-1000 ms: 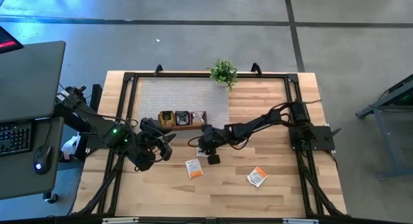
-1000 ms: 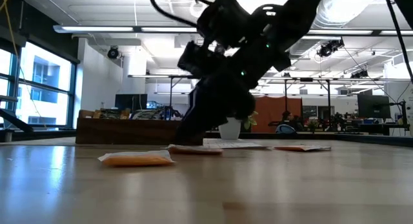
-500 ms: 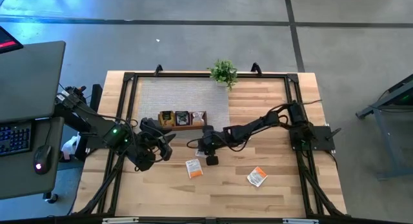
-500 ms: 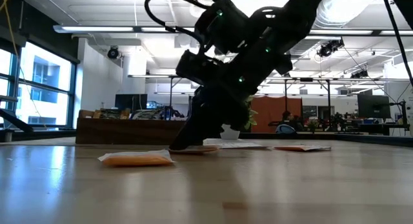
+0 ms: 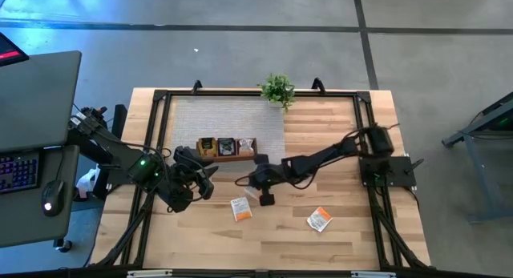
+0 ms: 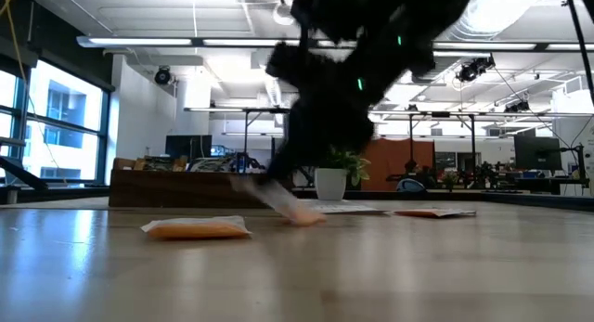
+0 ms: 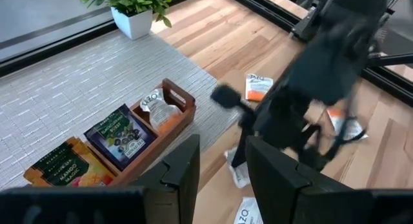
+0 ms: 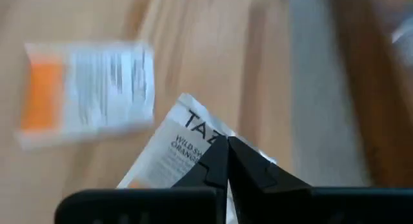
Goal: Pick & Place Tea
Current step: Put the orange tea bag into the right section of the wooden organizer
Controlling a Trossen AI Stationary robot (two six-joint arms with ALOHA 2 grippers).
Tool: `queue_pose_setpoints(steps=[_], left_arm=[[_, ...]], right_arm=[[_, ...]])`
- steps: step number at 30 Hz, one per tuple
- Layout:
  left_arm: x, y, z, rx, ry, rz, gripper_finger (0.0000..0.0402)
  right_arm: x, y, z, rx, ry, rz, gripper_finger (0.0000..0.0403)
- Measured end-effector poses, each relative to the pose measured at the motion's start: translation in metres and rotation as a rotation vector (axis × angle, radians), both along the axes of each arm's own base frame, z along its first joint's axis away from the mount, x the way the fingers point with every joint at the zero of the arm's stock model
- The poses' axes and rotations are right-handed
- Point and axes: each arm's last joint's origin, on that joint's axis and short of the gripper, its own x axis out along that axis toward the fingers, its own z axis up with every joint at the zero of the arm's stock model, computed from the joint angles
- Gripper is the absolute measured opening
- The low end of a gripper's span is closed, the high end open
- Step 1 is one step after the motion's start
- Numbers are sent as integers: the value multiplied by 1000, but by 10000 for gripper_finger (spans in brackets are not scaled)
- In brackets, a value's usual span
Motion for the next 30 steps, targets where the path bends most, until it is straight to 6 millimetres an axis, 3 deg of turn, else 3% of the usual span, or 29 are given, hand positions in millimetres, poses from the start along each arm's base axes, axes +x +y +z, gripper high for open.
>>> queue_pose_setpoints(steps=[4, 13, 18, 25, 30], left_arm=[[0, 0, 0, -1, 1, -1, 124], [0, 0, 0, -1, 2, -1, 124], [0, 0, 0, -2, 0, -1, 124], [1, -1, 1, -11, -16, -3, 124], [1, -1, 1, -9, -12, -7, 124]], right_arm=[[1, -1, 24, -6, -98, -23, 3], [3, 1, 25, -36, -124, 29, 5], [10, 0, 29, -51, -215, 136, 39], [19, -16, -2, -66, -183, 68, 134], [19, -22, -25, -84, -118, 7, 172]])
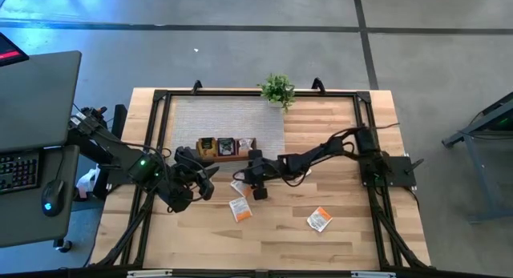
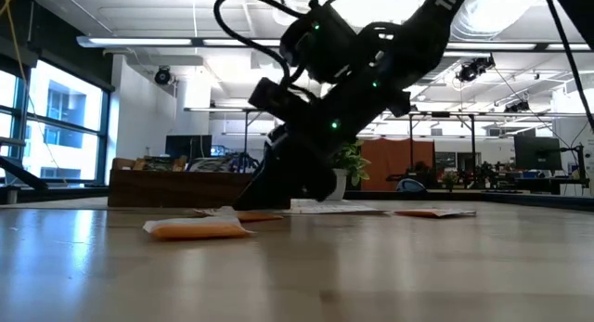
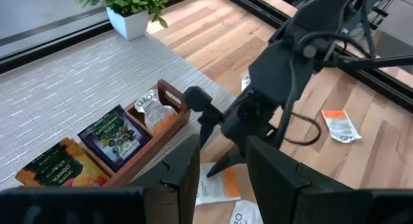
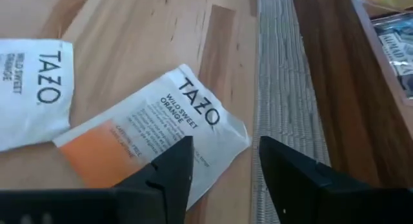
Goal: Pick & Place Tea
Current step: Put the orange tea bag into the right section of the wooden organizer
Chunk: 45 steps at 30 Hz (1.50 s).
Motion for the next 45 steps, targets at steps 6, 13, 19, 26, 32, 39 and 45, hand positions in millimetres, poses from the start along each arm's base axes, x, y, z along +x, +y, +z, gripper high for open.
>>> queue_pose_setpoints(steps=[6, 13, 19, 26, 32, 39, 45], left_arm=[[0, 0, 0, 13, 7, -9, 124], [0, 0, 0, 13, 9, -10, 124], [0, 0, 0, 12, 8, -10, 124], [0, 0, 0, 11, 10, -12, 124], [0, 0, 0, 14, 12, -15, 124], [0, 0, 0, 15, 13, -16, 124], [0, 0, 0, 14, 13, -16, 124]], right_arm=[[-1, -2, -2, 34, 27, -6, 171], [-7, -2, -8, 71, 133, 13, 117], [-12, 9, -11, 51, 188, 58, 20], [-17, 32, -6, 113, 200, 57, 6], [-26, 52, 14, 203, 199, 31, 10], [-27, 57, 23, 202, 168, 11, 6], [-26, 55, 23, 112, 145, 30, 50]])
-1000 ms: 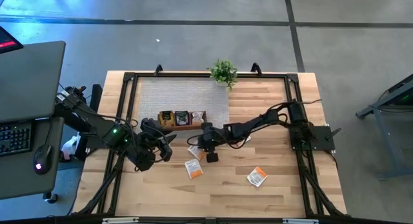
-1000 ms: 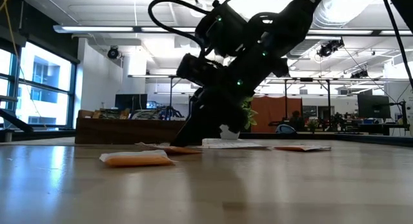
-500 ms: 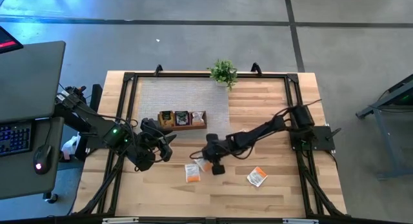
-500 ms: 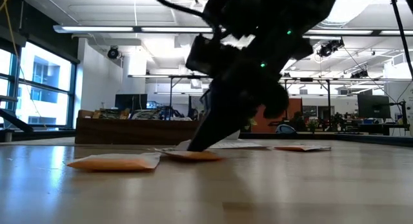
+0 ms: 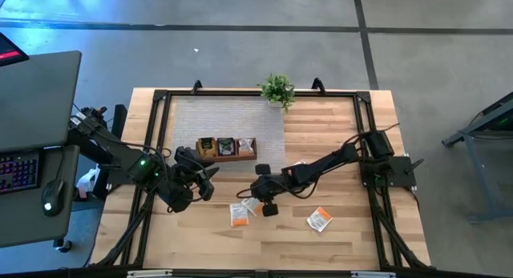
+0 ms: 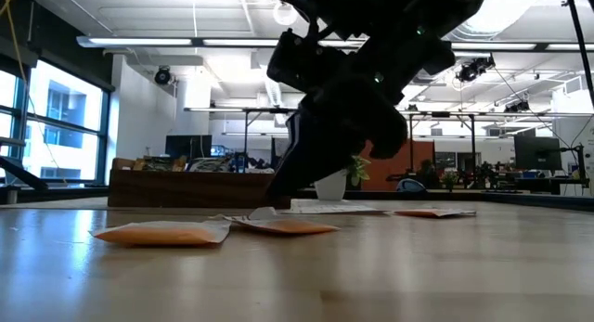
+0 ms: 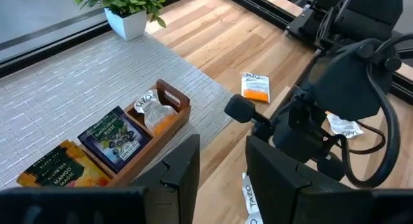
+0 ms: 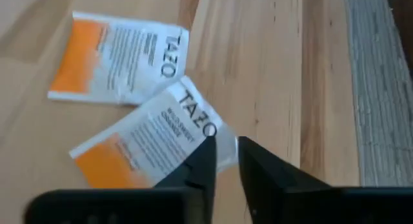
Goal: Pick & Place Tea
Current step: Put the orange tea bag into the right section of the wooden organizer
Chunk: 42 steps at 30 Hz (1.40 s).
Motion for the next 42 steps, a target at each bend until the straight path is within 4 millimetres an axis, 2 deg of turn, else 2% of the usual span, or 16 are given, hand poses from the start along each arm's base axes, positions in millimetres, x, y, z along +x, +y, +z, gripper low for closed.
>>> queue_pose_setpoints(steps=[8, 14, 17, 20, 27, 31, 34, 37, 40, 42], left_arm=[[0, 0, 0, -2, -3, 0, 124], [0, 0, 0, -2, -2, 0, 124], [0, 0, 0, -1, -2, 0, 124], [0, 0, 0, -1, -2, 0, 124], [0, 0, 0, -2, -3, 0, 124], [0, 0, 0, -1, -2, 0, 124], [0, 0, 0, -1, -2, 0, 124], [0, 0, 0, -1, -1, 0, 124], [0, 0, 0, -1, -2, 0, 124], [0, 0, 0, 1, 0, 0, 124]], right_arm=[[3, -3, 1, 62, -18, -35, 152], [-4, -9, -15, 87, 39, -96, 173], [-5, -11, -17, 105, 46, -120, 165], [-4, -12, -18, 112, 45, -108, 137], [-2, -14, -18, 118, 25, -106, 15], [0, -18, -14, 98, -7, -111, 20], [7, -27, 10, 22, -103, -171, 16], [12, -44, 39, -133, -255, -350, 3], [12, -65, 54, -253, -352, -566, 9], [11, -78, 58, -274, -380, -678, 7]])
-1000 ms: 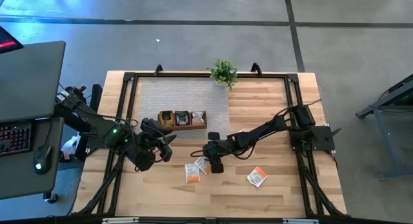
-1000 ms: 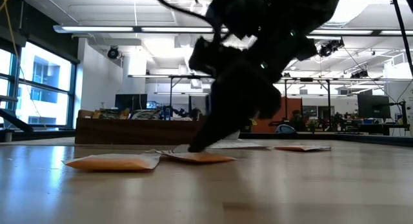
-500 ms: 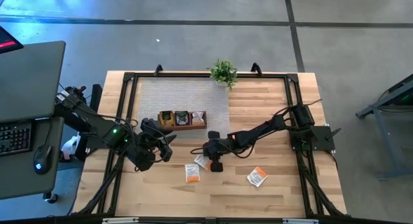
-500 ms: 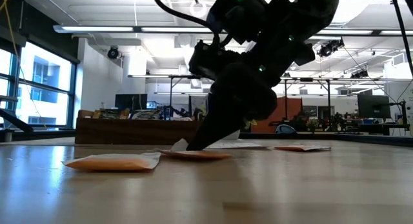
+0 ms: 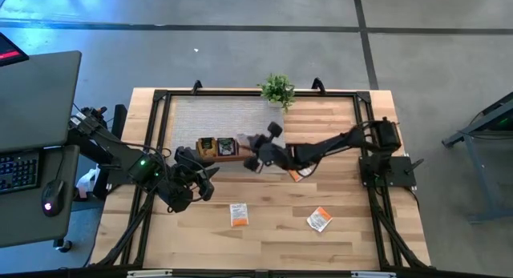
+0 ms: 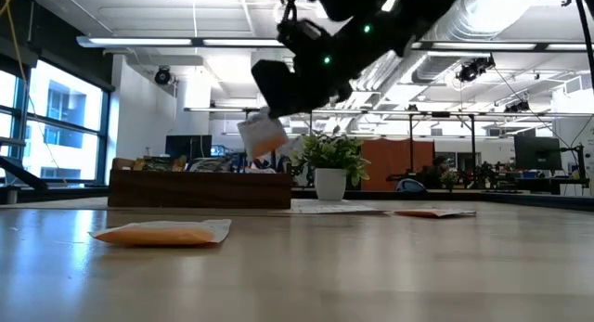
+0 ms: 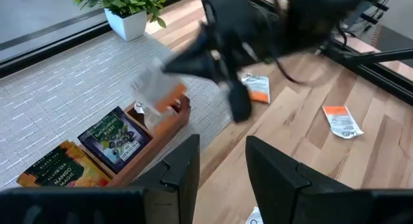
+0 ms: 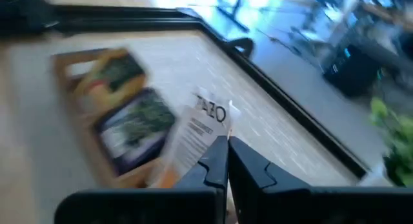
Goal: Pick & Place Tea
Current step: Put the orange tea bag into the right section of the wooden organizer
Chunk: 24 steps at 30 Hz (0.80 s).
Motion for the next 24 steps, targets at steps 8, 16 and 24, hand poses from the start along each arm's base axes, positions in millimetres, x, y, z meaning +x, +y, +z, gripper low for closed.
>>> queue_pose_setpoints(steps=[8, 16, 24], left_arm=[[0, 0, 0, 4, -2, 3, 124], [0, 0, 0, 4, -2, 3, 124], [0, 0, 0, 4, -2, 3, 124]], right_arm=[[7, -30, -28, 139, -48, -78, 3], [9, -32, -33, 93, -1, -35, 18], [10, -29, -33, 133, 3, 43, 63]])
